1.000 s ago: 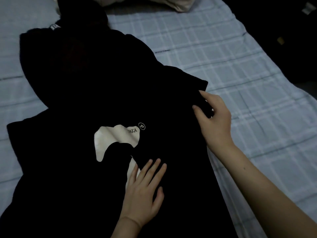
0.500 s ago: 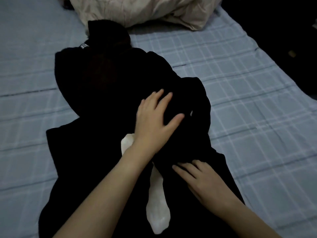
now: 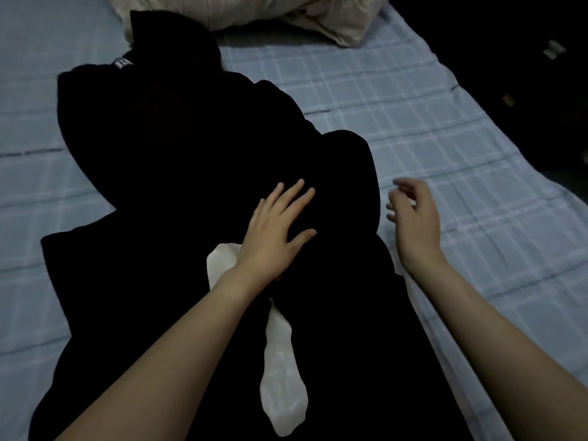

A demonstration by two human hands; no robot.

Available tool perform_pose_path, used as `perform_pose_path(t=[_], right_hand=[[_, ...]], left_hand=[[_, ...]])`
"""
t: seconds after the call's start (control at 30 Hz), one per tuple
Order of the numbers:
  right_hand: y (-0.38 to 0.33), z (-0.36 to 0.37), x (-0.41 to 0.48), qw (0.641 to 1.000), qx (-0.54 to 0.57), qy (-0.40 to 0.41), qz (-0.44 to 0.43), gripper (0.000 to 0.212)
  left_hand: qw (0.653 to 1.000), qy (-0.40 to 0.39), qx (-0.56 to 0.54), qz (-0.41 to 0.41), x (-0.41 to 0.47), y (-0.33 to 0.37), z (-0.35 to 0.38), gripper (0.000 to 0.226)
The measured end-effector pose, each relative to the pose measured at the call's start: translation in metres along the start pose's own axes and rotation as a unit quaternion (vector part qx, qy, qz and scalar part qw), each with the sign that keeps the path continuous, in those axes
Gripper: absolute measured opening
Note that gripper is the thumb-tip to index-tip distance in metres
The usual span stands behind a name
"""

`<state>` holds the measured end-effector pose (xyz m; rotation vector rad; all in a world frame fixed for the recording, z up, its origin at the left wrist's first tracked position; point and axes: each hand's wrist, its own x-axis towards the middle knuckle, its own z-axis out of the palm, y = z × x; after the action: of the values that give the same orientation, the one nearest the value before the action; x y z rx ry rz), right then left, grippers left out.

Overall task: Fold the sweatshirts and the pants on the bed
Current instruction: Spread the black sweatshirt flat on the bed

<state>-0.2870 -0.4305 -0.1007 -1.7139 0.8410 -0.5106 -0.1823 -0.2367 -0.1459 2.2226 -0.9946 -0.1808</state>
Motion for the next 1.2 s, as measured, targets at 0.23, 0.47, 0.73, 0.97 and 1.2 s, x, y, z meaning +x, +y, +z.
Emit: perform_pose_path(t=[0.23,0.47,0.73,0.97,1.2], right_hand=[[-0.024,0.027,0.022,0.983,0.117,-0.113,0.085,0.018],[-0.038,0.03,-0.033,0.994,0.056,-0.061,-0.071,0.028],[-0.026,0.015,-0.062,0.987,-0.068,-0.048,-0.138,0.034],[-0.036,0.025,-0.052,0.982,-0.018,-0.183,-0.048,0.051],[-0.01,0.001,-0.153,0.936,-0.116,-0.184,-0.277,0.022]], left_hand=[[0.968,0.009,-0.235,-0.091,0.006,0.017,-0.027,0.039],[0.911,0.099,-0.357,-0.179,0.041,0.069,-0.066,0.059],[0.93,0.087,-0.314,-0.172,0.007,0.06,-0.069,0.062],[0.904,-0.034,-0.378,-0.195,-0.057,0.03,-0.074,0.066],[0.941,-0.001,-0.276,-0.198,-0.095,0.032,-0.075,0.063]])
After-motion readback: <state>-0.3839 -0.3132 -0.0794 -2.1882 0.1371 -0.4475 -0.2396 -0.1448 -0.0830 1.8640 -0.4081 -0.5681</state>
